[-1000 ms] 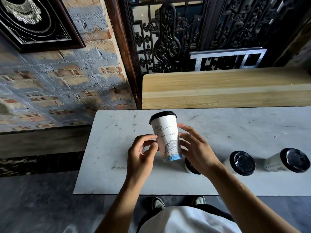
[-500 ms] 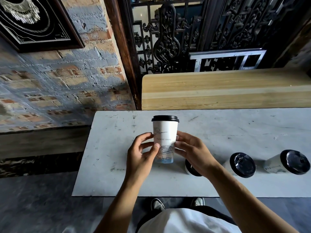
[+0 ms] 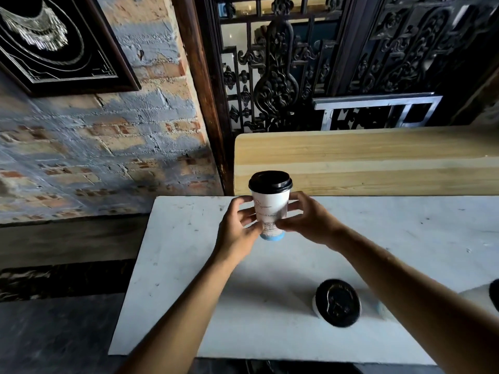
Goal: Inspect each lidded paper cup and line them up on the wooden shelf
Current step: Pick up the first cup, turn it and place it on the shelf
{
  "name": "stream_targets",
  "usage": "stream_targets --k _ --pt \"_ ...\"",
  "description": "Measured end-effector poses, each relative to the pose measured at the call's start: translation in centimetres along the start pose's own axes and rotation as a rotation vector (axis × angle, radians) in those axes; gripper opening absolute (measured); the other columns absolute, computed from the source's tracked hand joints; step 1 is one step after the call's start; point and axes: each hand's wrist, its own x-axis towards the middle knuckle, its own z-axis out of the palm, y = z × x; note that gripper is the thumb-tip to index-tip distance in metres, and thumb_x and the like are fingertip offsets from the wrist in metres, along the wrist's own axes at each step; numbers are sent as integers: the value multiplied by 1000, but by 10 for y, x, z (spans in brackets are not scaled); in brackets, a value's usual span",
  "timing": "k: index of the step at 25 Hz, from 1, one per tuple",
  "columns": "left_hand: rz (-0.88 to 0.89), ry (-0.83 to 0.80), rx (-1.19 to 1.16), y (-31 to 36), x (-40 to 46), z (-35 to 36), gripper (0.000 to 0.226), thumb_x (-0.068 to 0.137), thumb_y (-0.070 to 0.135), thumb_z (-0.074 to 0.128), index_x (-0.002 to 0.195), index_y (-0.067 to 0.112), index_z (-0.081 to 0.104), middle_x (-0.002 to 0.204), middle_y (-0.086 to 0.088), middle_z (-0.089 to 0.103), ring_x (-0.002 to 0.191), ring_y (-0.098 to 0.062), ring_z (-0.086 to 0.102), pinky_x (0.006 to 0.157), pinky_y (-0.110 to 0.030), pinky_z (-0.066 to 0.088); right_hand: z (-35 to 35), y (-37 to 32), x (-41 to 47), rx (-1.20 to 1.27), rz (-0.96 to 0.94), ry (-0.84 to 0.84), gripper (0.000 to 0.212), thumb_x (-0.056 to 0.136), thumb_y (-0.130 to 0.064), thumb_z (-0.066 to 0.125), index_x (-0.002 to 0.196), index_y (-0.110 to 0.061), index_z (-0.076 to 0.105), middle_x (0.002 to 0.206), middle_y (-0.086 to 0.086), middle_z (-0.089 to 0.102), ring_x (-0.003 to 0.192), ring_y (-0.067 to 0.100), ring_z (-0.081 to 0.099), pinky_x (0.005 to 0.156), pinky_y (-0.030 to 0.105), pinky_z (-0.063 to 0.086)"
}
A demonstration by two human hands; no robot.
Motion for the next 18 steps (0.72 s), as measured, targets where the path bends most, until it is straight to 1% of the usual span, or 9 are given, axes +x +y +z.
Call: stream_targets --k 2,5,7,9,12,14,15,16,18 --pt "-15 26 8 -6 46 5 50 81 -13 72 117 16 54 115 -9 69 102 -22 70 77 -14 57 -8 -1 47 -52 -14 -2 67 76 -12 85 136 -11 55 126 2 66 116 18 65 97 42 57" --pt "-26 61 99 -18 121 11 53 81 -15 71 131 0 56 120 -14 68 99 -18 67 71 -9 55 -13 6 129 -182 -51 -30 68 73 -14 86 134 -9 57 128 7 69 108 25 71 95 49 58" --pt "-55 69 94 -38 177 15 59 82 -20 69 136 -3 52 120 -13 65 95 -11 65 68 -8 54 -10 20 194 -267 -94 -61 74 71 -14 88 136 -9 54 127 6 68 103 24 72 87 39 58" --pt "-11 67 110 -65 238 17 60 82 -25 63 136 -6 47 121 -15 60 97 -14 62 67 -7 53 -5 41 258 -318 -151 -58 78 73 -10 87 140 -8 49 122 2 65 101 22 71 73 28 53" --pt "61 96 167 -108 303 8 57 87 -27 53 140 -10 42 130 -25 59 103 -18 60 75 -9 52 13 69 322 -294 -248 3 75 74 -5 84 141 -6 47 117 3 66 97 19 70 69 20 53" --pt "91 104 176 -131 327 -4 56 86 -23 56 138 -3 49 135 -22 63 115 -20 63 90 -19 56 29 86 350 -245 -303 29 73 74 -1 82 139 -3 49 114 3 65 92 14 67 69 10 54" --pt "109 115 226 -143 335 -10 55 85 -18 59 135 4 53 133 -17 67 118 -19 65 99 -29 56 37 93 360 -234 -314 26 71 74 -4 81 137 -2 50 114 3 66 93 14 68 73 10 57" --pt "124 125 262 -150 338 -14 55 84 -13 62 133 10 56 130 -12 69 120 -19 66 105 -37 54 45 99 369 -228 -325 23 69 73 -10 81 134 -2 50 115 5 68 95 17 70 77 18 61" --pt "125 144 268 -158 340 -18 55 84 -11 64 133 13 56 125 -6 71 120 -18 67 107 -37 53 53 106 377 -294 -351 22 66 72 -25 76 130 -4 51 119 10 71 99 23 74 84 41 63"
